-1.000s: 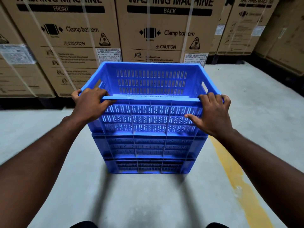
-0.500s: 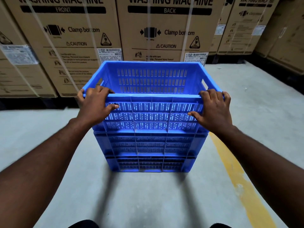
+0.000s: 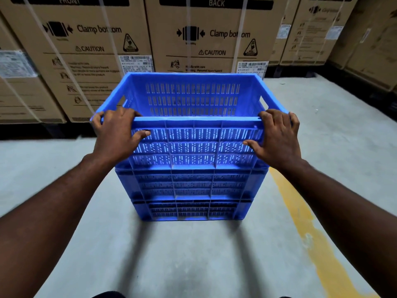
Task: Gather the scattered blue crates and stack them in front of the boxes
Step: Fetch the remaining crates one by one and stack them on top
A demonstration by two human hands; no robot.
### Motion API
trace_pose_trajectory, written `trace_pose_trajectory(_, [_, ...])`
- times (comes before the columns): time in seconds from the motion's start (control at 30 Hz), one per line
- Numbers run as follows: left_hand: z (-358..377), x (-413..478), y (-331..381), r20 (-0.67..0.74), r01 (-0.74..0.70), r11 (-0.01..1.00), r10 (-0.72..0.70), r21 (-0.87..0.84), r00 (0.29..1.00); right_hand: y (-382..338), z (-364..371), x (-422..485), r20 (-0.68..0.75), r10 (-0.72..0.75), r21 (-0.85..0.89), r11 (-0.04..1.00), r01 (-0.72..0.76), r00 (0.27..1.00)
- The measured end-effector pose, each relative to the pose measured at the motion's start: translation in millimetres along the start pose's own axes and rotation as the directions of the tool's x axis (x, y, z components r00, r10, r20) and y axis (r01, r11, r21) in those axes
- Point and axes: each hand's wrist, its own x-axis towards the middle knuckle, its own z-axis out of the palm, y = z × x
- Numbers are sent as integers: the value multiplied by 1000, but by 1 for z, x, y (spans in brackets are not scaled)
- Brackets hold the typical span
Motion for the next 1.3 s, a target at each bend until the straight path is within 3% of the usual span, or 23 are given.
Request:
trace_pose_trajectory(0.33, [-13, -6, 35, 76, 14, 988, -2, -157, 997, -22, -25, -18, 155, 116, 7, 993, -119, 981])
trace_pose_trajectory(0.5, [-33, -26, 55, 297, 30, 979, 31, -200, 954, -25, -62, -33, 375, 86, 34, 994, -106, 923])
trace_pose_trajectory(0.67, [-82, -42, 82, 541, 89, 971, 45, -220, 840, -27, -110, -42, 566, 69, 92, 985, -146, 821])
trace_pose_trajectory(0.87, [-155, -51, 118, 663, 153, 960, 43, -235, 748, -25, -194, -47, 666, 32, 178, 963, -200, 745])
trace_pose_trajectory(0.93, [-176, -63, 127, 741, 175, 954, 66, -243, 668, -23, -228, -61, 723, 23, 190, 954, -231, 691])
trace_pose_trajectory(1.03, [-208, -82, 140, 875, 132, 971, 116, -200, 470, -14, -277, -84, 789, 37, 171, 946, -276, 613])
trace_pose_trajectory(1.1, [-232, -93, 155, 909, 117, 974, 135, -196, 395, -6, -311, -97, 805, 84, 133, 939, -317, 587])
trace_pose_trajectory(1.3, [-308, -126, 204, 931, 84, 979, 146, -184, 335, -2, -410, -138, 799, 183, 85, 909, -408, 573])
